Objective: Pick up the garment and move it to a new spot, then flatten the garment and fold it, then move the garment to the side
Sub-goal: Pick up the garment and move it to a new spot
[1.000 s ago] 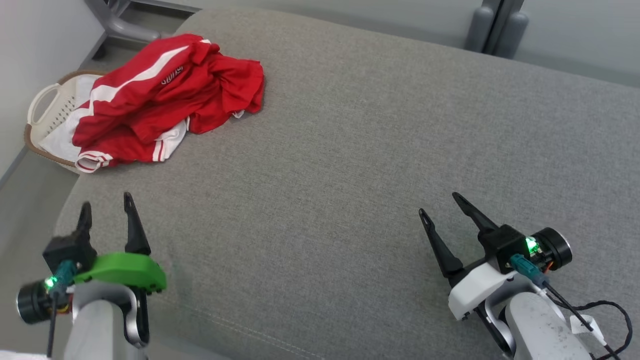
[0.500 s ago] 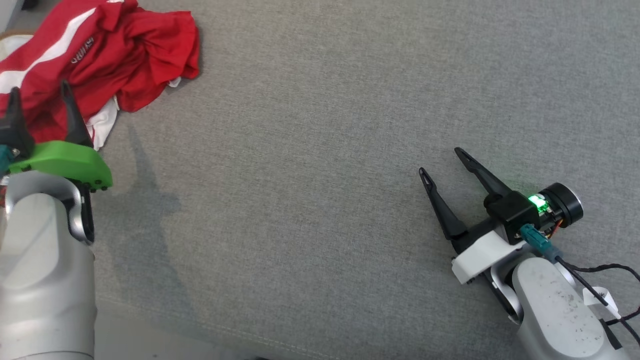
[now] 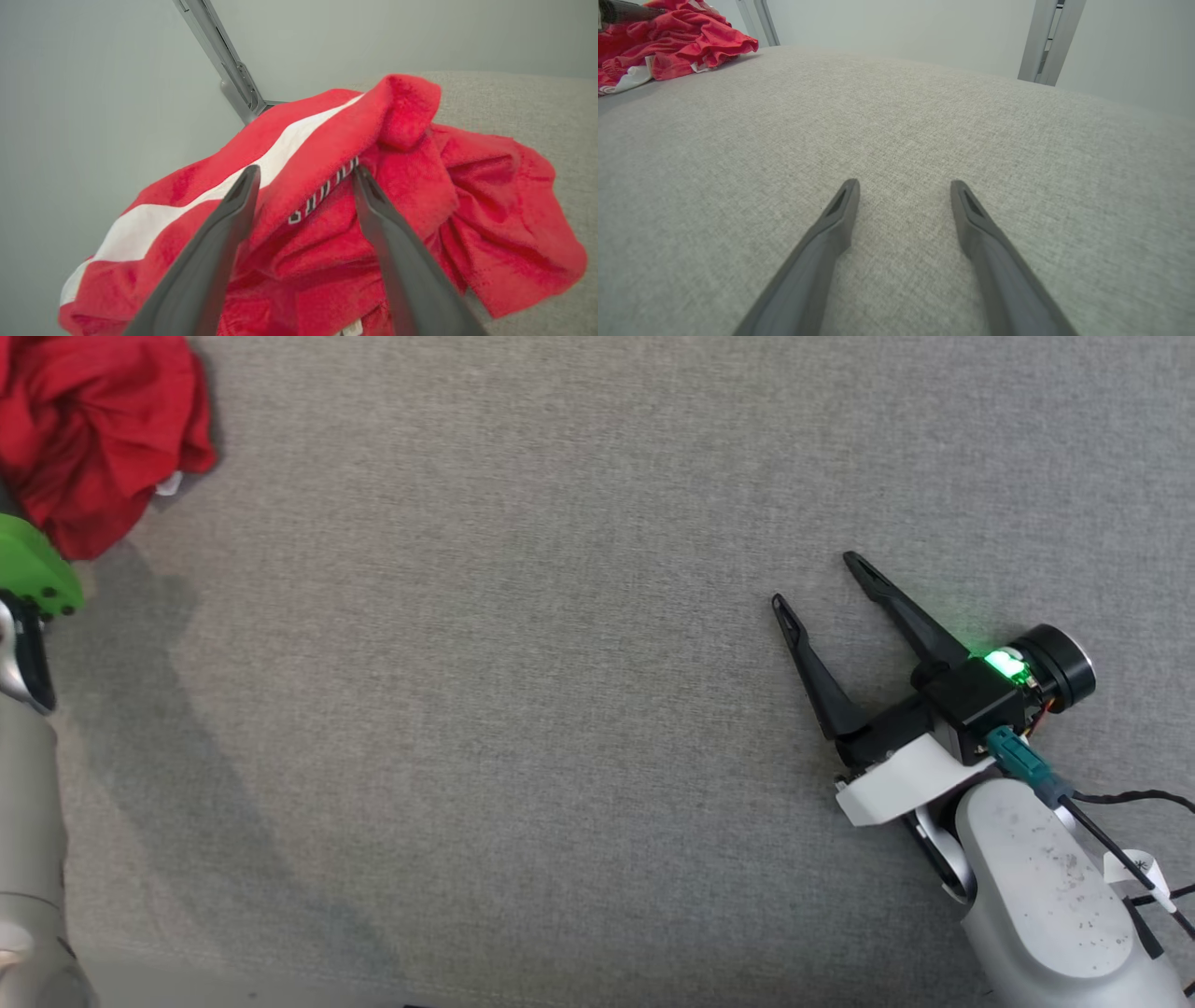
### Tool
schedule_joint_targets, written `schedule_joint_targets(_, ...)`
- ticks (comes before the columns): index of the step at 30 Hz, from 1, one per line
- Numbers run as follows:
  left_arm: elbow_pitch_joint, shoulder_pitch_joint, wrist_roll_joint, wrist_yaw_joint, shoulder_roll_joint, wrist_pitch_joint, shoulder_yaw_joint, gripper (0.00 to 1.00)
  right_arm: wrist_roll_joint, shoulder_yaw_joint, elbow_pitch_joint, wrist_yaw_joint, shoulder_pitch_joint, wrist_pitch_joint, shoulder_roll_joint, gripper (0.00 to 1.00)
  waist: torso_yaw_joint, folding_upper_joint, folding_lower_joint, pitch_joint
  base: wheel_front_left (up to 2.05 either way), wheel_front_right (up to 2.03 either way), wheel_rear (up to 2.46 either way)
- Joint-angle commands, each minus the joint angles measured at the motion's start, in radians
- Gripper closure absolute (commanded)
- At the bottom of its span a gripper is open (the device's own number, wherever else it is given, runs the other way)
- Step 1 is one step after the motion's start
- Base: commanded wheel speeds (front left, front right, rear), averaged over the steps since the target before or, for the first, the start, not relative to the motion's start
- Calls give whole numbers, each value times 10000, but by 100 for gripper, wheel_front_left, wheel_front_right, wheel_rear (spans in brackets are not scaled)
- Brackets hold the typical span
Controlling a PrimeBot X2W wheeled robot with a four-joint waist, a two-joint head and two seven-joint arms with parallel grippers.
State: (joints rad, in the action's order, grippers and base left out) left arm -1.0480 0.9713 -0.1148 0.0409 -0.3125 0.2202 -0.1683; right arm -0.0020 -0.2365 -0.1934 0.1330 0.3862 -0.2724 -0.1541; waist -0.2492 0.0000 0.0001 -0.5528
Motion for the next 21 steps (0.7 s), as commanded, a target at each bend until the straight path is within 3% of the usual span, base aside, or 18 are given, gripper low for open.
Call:
schedule_joint_targets(1,-232,301,-90,-14,-193,-152,-78,0,-66,191,-532,-41,-338,144,-368,0,309,0,-1,-308,0,0,0)
schedule_joint_targets(6,-1118,841,-562,146,-368,-959,-385,0,-53,186,-577,-43,-397,156,-391,0,429,0,-1,-396,0,0,0)
schedule_joint_targets(9,-1513,1043,-698,208,-459,-1445,-402,98,-43,159,-618,-43,-375,162,-374,0,480,0,-1,-401,0,0,0)
schedule_joint_targets(15,-1849,1265,-865,107,-542,-1764,-420,100,-28,177,-684,-43,-247,163,-402,0,521,0,-1,-452,0,0,0)
schedule_joint_targets(21,-1687,1408,-838,32,-661,-854,-331,100,-93,243,-737,-43,-234,161,-271,0,559,0,-1,-136,0,0,0)
